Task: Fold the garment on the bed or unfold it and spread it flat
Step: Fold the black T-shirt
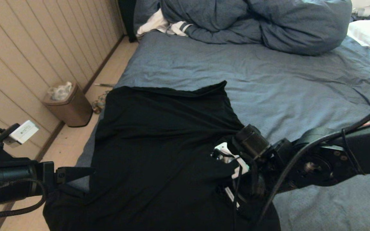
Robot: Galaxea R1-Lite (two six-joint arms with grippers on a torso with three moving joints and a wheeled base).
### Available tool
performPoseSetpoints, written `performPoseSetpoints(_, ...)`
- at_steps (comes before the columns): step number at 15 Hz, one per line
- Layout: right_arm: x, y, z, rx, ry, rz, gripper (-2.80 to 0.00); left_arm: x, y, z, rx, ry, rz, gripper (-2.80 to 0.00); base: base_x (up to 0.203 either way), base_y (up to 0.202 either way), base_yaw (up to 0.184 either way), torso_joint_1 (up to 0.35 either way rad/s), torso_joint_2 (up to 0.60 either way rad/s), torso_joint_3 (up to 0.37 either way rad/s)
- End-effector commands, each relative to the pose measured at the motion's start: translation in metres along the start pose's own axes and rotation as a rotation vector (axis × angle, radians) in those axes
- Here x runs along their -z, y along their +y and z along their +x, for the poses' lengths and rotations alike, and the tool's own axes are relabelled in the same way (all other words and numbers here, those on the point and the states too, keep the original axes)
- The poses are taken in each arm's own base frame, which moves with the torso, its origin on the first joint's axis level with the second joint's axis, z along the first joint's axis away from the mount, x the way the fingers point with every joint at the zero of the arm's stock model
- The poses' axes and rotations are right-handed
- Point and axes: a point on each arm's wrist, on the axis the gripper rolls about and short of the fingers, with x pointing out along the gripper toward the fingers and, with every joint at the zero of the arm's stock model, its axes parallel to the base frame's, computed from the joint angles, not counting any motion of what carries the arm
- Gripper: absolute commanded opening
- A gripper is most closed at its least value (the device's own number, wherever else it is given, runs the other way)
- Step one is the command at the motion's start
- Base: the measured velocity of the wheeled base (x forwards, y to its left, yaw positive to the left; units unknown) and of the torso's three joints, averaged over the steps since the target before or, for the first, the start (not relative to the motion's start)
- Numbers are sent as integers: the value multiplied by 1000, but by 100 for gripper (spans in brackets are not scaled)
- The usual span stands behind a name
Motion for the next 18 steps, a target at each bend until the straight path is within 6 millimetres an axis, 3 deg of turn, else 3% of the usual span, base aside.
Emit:
performPoseSetpoints(1, -20, 6, 12, 10, -27, 25, -280, -1, 0, 0, 2, 1, -2, 0, 0, 0, 0, 0, 0, 0)
performPoseSetpoints(4, -40, 19, 17, 17, -103, 75, -280, -1, 0, 1, 1, 2, -4, 0, 0, 0, 0, 0, 0, 0)
performPoseSetpoints(7, -40, 24, 9, 15, -148, 72, -280, -2, 0, 1, 3, -8, 0, 0, 0, 0, 0, 0, 0, 0)
performPoseSetpoints(9, -28, 21, -13, 22, -168, 73, -280, -4, 0, 1, 8, -29, 12, 0, 0, 0, 0, 0, 0, 0)
performPoseSetpoints(13, 15, 8, -42, 41, -146, 83, -280, -4, 0, 4, 8, -31, 11, 0, 0, 0, 0, 0, 0, 0)
performPoseSetpoints(15, 27, -6, -46, 70, -133, 112, -280, -4, 0, 4, 8, -31, 11, 0, 0, 0, 0, 0, 0, 0)
performPoseSetpoints(18, 42, -8, -43, 78, -91, 108, -280, -3, 1, 4, 8, -28, 10, 0, 0, 0, 0, 0, 0, 0)
